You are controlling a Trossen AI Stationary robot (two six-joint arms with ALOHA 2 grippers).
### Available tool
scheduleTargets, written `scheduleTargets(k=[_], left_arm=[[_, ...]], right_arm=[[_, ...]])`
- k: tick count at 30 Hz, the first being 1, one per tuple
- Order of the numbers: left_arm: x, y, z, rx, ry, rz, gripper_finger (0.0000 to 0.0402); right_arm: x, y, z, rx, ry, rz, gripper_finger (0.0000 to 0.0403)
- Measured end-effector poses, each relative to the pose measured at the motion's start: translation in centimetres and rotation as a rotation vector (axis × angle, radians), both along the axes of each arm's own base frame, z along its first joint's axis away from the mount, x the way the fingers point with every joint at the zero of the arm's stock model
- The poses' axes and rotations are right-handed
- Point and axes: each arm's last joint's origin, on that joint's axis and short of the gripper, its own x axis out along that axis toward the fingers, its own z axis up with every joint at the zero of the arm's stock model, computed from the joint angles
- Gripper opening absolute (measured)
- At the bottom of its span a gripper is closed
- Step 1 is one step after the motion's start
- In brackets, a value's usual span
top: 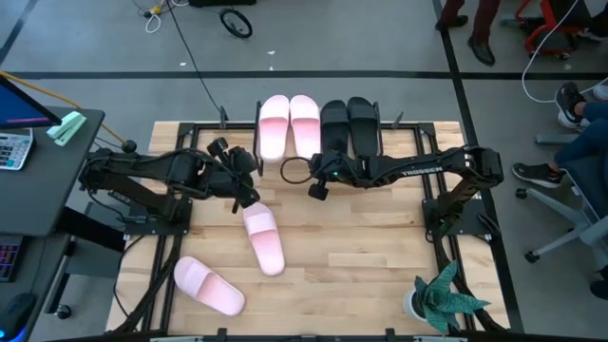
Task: Pick and place slides into the shelf
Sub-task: Put the bottom right pink slide on the shelf, then put the top pink slide under the shelf
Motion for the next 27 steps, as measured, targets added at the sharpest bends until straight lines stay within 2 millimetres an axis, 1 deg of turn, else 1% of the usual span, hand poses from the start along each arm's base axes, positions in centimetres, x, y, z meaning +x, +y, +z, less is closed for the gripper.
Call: scheduleTargets(k=[2, 5, 9, 14, 17, 21, 25, 27], left_arm=[[-0.1, -0.5, -0.1, -0.039, -0.004, -0.016, 0.0009], [-0.2, -1.6, -0.3, -0.141, 0.019, -0.091, 0.002], [-0.1, -3.6, -1.1, -0.238, 0.061, -0.143, 0.0019], [0.2, -6.1, -2.6, -0.293, 0.086, -0.09, 0.0005], [0.5, -7.1, -3.4, -0.309, 0.094, -0.05, 0.0007], [0.4, -7.5, -3.9, -0.3, 0.129, -0.035, 0.0019], [0.3, -7.4, -3.8, -0.299, 0.126, -0.033, 0.0016], [0.3, -7.5, -3.8, -0.298, 0.128, -0.034, 0.001]], right_arm=[[0.2, 1.1, 0.0, 0.002, -0.004, 0.029, 0.0001], [0.3, 3.3, 0.0, 0.004, 0.002, 0.091, 0.0001], [0.3, 6.0, 0.0, -0.024, 0.018, 0.187, 0.0003], [0.3, 8.9, 0.1, -0.049, 0.021, 0.363, 0.0005], [0.3, 10.3, 0.2, 0.029, -0.002, 0.469, 0.0007], [0.6, 11.9, 0.2, 0.129, -0.058, 0.622, 0.0023], [2.1, 13.5, -0.2, 0.099, -0.204, 0.761, 0.0051], [3.0, 14.2, -1.1, 0.077, -0.255, 0.807, 0.0065]])
